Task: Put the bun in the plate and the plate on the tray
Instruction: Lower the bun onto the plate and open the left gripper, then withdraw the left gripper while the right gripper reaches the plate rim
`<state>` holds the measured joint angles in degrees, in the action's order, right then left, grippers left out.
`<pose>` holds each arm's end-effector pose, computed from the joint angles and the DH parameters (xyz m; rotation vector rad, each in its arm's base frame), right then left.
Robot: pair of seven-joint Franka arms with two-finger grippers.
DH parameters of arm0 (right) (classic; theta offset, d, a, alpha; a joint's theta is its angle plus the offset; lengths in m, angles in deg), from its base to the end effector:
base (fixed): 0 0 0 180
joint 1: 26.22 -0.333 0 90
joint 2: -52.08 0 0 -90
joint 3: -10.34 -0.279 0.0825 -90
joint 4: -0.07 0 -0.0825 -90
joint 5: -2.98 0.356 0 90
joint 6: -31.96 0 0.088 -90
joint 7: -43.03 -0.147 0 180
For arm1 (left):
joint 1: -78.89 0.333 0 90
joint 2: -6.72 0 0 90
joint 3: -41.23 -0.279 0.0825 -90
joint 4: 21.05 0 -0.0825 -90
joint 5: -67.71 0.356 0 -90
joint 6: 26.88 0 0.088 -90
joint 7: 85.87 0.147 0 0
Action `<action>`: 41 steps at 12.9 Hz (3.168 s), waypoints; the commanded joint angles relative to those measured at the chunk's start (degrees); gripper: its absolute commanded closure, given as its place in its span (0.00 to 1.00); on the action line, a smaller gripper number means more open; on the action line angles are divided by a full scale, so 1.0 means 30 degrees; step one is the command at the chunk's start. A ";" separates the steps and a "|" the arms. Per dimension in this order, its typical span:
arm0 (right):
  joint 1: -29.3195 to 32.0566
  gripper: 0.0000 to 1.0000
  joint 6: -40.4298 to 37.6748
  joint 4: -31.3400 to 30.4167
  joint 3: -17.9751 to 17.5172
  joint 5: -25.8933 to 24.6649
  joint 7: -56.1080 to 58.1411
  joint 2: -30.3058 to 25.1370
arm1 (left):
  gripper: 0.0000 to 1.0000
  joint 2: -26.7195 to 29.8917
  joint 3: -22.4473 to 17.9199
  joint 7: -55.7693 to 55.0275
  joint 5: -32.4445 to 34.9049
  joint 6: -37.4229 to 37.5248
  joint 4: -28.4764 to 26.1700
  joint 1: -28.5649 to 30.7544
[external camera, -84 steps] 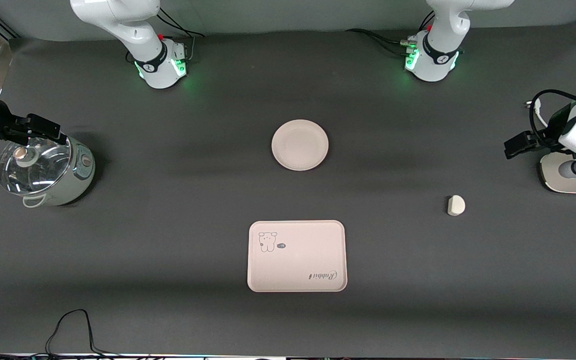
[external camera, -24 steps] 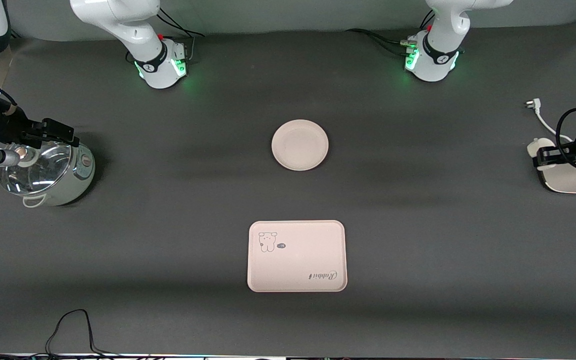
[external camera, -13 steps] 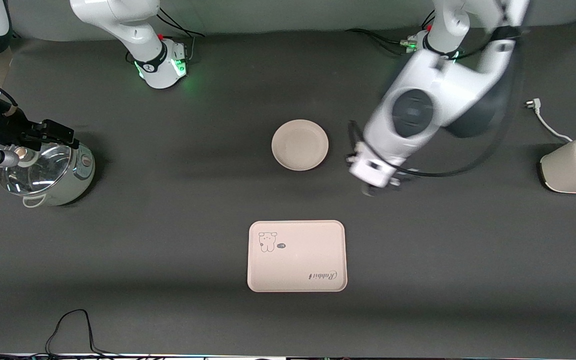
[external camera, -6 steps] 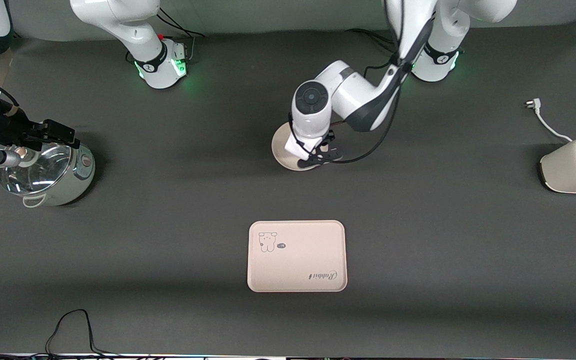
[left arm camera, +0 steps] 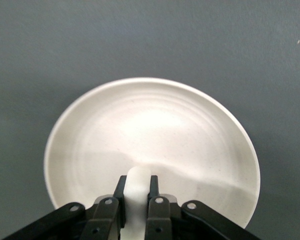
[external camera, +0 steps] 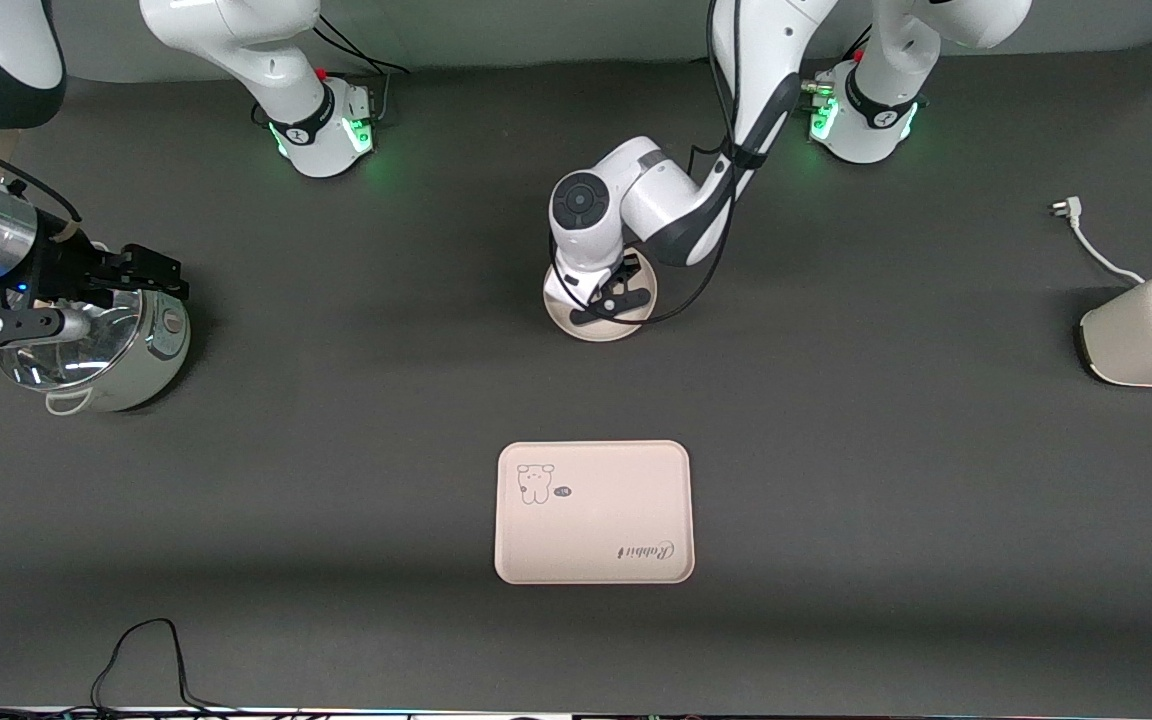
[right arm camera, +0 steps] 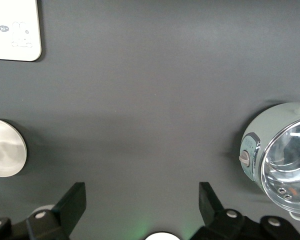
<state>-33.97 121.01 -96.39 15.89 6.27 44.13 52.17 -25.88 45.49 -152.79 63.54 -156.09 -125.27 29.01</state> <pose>0.5134 0.0283 0.4962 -3.0778 -0.0843 0.2026 0.3433 -0.4820 0.1642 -3.0344 -0.4305 0.2254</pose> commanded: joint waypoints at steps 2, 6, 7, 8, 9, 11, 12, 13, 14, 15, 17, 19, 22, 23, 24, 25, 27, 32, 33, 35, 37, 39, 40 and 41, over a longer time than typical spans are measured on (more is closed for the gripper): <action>-0.0636 0.00 0.0258 0.0047 0.0113 -0.0014 -0.0770 -0.0149 | 0.05 -0.0179 -0.0337 -0.1128 0.0188 -0.0466 -0.0183 -0.0511; -0.2366 0.00 0.0669 0.0018 0.0113 -0.0014 -0.3236 0.0437 | 0.00 0.0260 -0.0366 -0.1717 0.0217 -0.0143 -0.0212 -0.0394; -0.2776 0.00 0.0872 0.0017 0.0113 0.0015 -0.3790 0.0554 | 0.00 0.0348 -0.0395 -0.1717 0.0246 -0.0143 -0.0183 -0.0394; -0.3244 0.00 0.1136 0.0017 0.0113 0.0044 -0.4550 0.0758 | 0.00 0.0697 -0.0453 -0.1717 0.0246 -0.0027 -0.0183 -0.0307; -0.3684 0.00 0.1486 0.0017 0.0113 0.0132 -0.5370 0.0934 | 0.00 0.1367 -0.0657 -0.1572 0.0246 0.0612 -0.0154 -0.0103; -0.3952 0.00 0.1899 0.0017 0.0113 0.1180 -0.5524 0.1024 | 0.00 0.3093 -0.1010 -0.0959 0.0682 0.1786 -0.0095 0.1007; -0.3952 0.00 0.2045 -0.0012 0.0113 0.1767 -0.5524 0.1053 | 0.00 0.4088 -0.1011 -0.0317 0.0947 0.2371 -0.0066 0.2086; -0.4010 0.00 0.2162 0.0017 0.0113 0.2179 -0.5524 0.1169 | 0.00 0.4969 -0.0982 0.1081 0.1036 0.2870 -0.0037 0.3401; -0.4011 0.00 0.2396 0.0017 0.0113 0.2473 -0.5524 0.1229 | 0.00 0.5731 -0.1010 0.2691 0.1037 0.3049 -0.0094 0.4517; -0.4185 0.00 0.2485 0.0017 0.0113 0.2534 -0.5524 0.1229 | 0.00 0.6290 -0.1011 0.3780 0.1037 0.3283 -0.0095 0.5659; -0.4741 0.00 0.2515 -0.0012 0.0113 0.2593 -0.6221 0.1229 | 0.00 0.7578 -0.1040 0.5684 0.1764 0.4625 -0.0095 0.8176; -0.6259 0.00 0.3476 -0.0041 0.0113 0.2593 -0.8149 0.1549 | 0.00 0.8372 -0.1069 0.8256 0.1799 0.5595 -0.0037 1.0901; -0.8076 0.00 0.6283 -0.1412 0.0113 0.2594 -0.9912 0.1639 | 0.00 0.9281 -0.1274 1.2775 0.1828 0.7908 0.0343 1.3894; -0.8779 0.00 0.7309 -0.2172 0.0113 0.2593 -1.0731 0.1639 | 0.00 0.9632 -0.1274 1.3423 0.2031 0.8436 0.0345 1.4512; -0.9453 0.00 0.8248 -0.3137 0.0142 0.2593 -1.1145 0.1581 | 0.00 0.9781 -0.1303 1.3980 0.2468 0.8673 0.0316 1.4866; -0.9924 0.01 0.8866 -0.3814 0.0113 0.2593 -1.1178 0.1639 | 0.00 0.9956 -0.1304 1.4711 0.2879 0.8908 0.0315 1.5363; -1.0860 0.00 0.9746 -0.4753 0.0142 0.2564 -1.1179 0.2251 | 0.00 1.0192 -0.2407 1.6497 0.2971 0.9173 0.0374 1.5167; -1.2299 0.00 1.6420 -0.9034 0.0113 0.2564 -1.1208 0.3331 | 0.00 1.0017 -0.4268 1.8292 0.2971 1.1192 0.2422 1.4015; -1.2592 0.00 1.7330 -0.9006 0.0142 0.2593 -1.1237 0.4238 | 0.00 1.0046 -0.3363 1.8293 0.2942 1.1311 0.2483 1.4890; -1.3410 0.00 1.9002 -0.9006 0.0142 0.2593 -1.2169 0.5501 | 0.00 0.9988 -0.2856 1.8322 0.2942 1.1400 0.2600 1.5134; -1.3911 0.00 2.0293 -0.9006 0.0113 0.2593 -1.2409 0.6207 | 0.00 0.9899 -0.2769 1.8409 0.2971 1.1429 0.2542 1.5046; -1.4614 0.00 2.0999 -0.9006 0.0113 0.2623 -1.2409 0.6997 | 0.00 0.9899 -0.2739 1.8790 0.2971 1.1924 0.2542 1.5133; -1.4819 0.00 2.1001 -0.9006 0.0113 0.2623 -1.2438 0.7204 | 0.00 0.9928 -0.2739 1.8820 0.2913 1.2014 0.2542 1.5134; -1.4850 0.00 2.1059 -0.9006 0.0113 0.2681 -1.2467 0.7496 | 0.00 0.9900 -0.2739 1.8820 0.2941 1.2160 0.2542 1.5047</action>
<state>-77.37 183.08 -124.29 15.64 13.23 7.56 72.85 3.68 36.48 -97.68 71.68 -121.32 -118.14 73.48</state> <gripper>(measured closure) 0.000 0.000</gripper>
